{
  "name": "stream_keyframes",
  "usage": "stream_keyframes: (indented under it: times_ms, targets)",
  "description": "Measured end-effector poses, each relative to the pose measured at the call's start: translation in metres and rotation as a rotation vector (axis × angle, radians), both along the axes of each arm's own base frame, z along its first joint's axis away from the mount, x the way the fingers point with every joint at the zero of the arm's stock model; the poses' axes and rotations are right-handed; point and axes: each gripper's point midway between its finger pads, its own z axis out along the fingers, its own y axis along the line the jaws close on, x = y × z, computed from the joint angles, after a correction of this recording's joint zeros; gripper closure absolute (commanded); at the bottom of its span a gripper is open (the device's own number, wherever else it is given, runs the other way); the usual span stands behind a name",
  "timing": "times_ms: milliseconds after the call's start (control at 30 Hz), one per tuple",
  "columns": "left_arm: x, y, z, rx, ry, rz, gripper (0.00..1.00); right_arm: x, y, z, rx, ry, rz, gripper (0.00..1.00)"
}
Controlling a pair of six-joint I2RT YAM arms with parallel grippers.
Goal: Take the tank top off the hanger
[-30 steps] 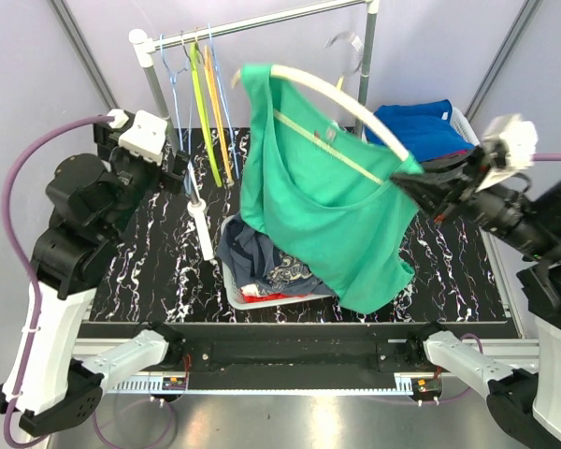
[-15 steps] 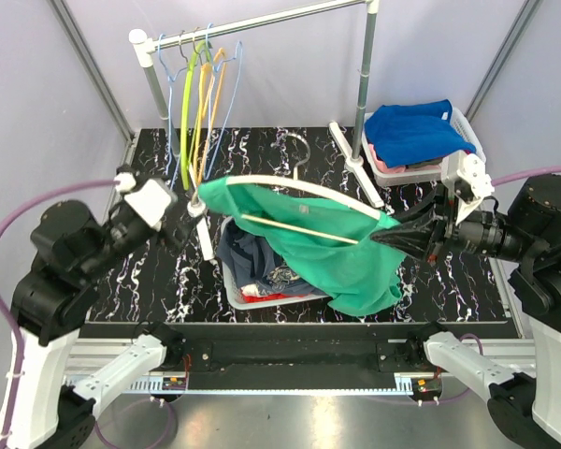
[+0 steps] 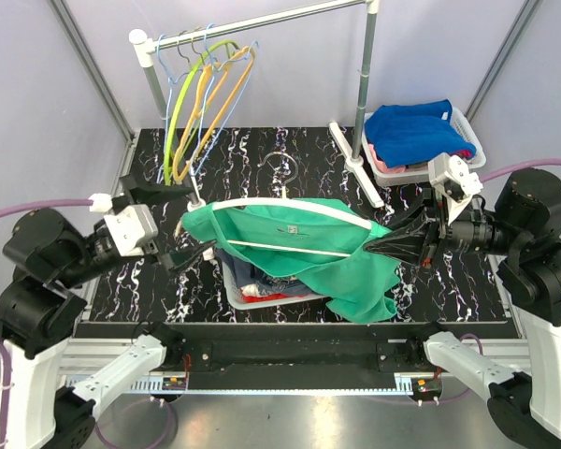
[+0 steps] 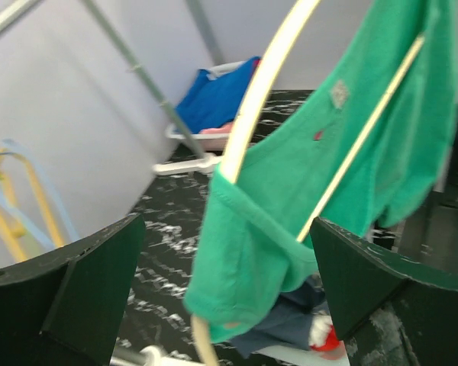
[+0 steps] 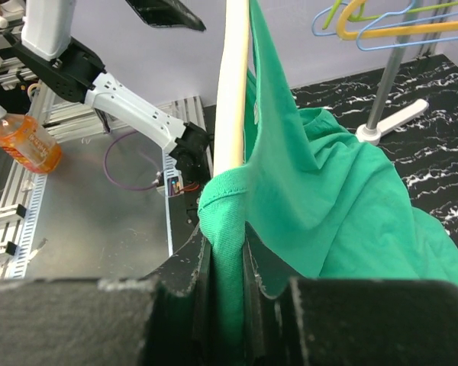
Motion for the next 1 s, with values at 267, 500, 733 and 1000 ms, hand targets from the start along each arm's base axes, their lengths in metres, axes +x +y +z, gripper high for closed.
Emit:
stream_keyframes:
  times_ms: [267,500,733,1000]
  targets:
    - [-0.006,-0.028,-0.017,0.024,0.126,-0.182,0.01,0.0,0.006,0.005,0.023,0.001,0.051,1.0]
    - [-0.006,-0.034,-0.005,0.015,0.133,-0.222,0.09,0.009,0.011,-0.002,0.017,0.033,0.071,1.0]
    - [-0.012,-0.036,-0.004,0.005,0.15,-0.251,0.46,0.016,0.014,-0.003,0.019,0.038,0.078,1.0]
    - [-0.005,-0.041,-0.002,-0.005,0.168,-0.257,0.63,0.013,0.015,-0.004,0.025,0.052,0.098,1.0]
